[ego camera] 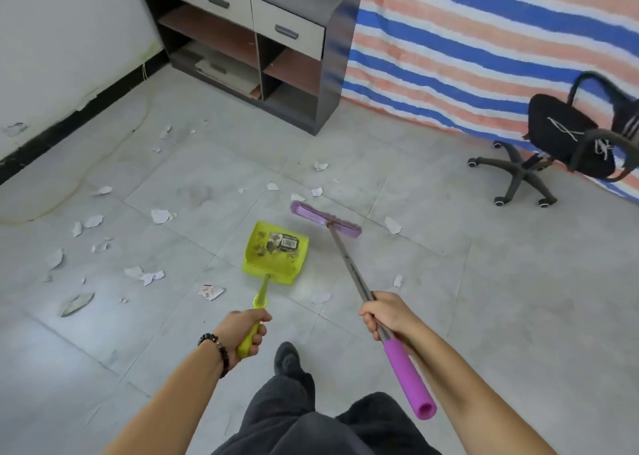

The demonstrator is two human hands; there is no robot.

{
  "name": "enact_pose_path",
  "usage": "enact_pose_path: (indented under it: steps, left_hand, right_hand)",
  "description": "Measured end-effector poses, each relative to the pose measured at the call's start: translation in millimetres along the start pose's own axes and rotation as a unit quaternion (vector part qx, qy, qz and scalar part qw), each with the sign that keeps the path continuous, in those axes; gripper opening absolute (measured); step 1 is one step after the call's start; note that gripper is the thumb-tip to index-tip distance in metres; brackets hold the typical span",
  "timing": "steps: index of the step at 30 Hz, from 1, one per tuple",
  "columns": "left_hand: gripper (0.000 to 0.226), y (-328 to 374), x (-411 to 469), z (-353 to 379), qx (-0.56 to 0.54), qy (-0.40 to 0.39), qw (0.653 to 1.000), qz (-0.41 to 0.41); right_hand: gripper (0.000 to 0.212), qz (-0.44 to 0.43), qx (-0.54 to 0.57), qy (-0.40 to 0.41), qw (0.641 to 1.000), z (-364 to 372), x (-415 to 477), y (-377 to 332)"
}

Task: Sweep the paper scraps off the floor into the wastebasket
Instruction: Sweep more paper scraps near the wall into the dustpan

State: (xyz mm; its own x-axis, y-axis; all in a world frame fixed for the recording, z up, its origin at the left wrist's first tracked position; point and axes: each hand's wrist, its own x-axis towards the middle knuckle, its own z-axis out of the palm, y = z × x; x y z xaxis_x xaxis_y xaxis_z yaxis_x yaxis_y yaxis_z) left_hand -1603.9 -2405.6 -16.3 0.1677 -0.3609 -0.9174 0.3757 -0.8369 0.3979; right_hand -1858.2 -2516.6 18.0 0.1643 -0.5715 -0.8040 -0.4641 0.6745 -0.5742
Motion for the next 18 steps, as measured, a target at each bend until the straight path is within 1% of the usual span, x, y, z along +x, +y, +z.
enact_pose_path:
  steps: [2,3,5,7,9,13,16,18]
  left_hand:
    - [0.011,32.6,19.3,-1.8,0.098,0.04,0.994,0.007]
    - [0.014,47.2,27.4,-2.4,0.162,0.066,0.984,0.021]
    - [0.019,72.4,40.7,-2.2,0.294,0.116,0.947,0.057]
    - [0.022,97.0,49.5,1.4,0.377,0.158,0.909,0.08]
    - [0.022,118.6,57.6,7.8,0.41,0.177,0.891,0.083]
    - [0.025,155.4,79.1,24.6,0.386,0.233,0.891,0.052]
    - [0.028,180.9,95.6,45.6,0.377,0.261,0.888,0.032]
    - [0.029,198.5,107.0,58.0,0.386,0.273,0.881,0.029]
  right_hand:
    - [0.007,-0.006,-0.024,0.004,1.0,0.7,23.8,-37.4]
    - [0.007,-0.008,-0.035,0.002,0.999,0.4,34.4,-53.7]
    - [0.008,-0.013,-0.051,-0.002,0.999,-3.7,58.5,-82.7]
    - [0.009,-0.027,-0.071,-0.006,0.997,-12.9,91.6,-113.3]
    - [0.013,-0.046,-0.103,-0.005,0.994,-24.6,137.5,-144.1]
    - [0.013,-0.071,-0.104,0.001,0.992,-38.8,255.2,-198.5]
    - [0.019,-0.033,-0.109,0.013,0.993,-38.8,344.0,-212.7]
    - [0.024,-0.01,-0.197,0.016,0.98,-37.6,382.9,-207.7]
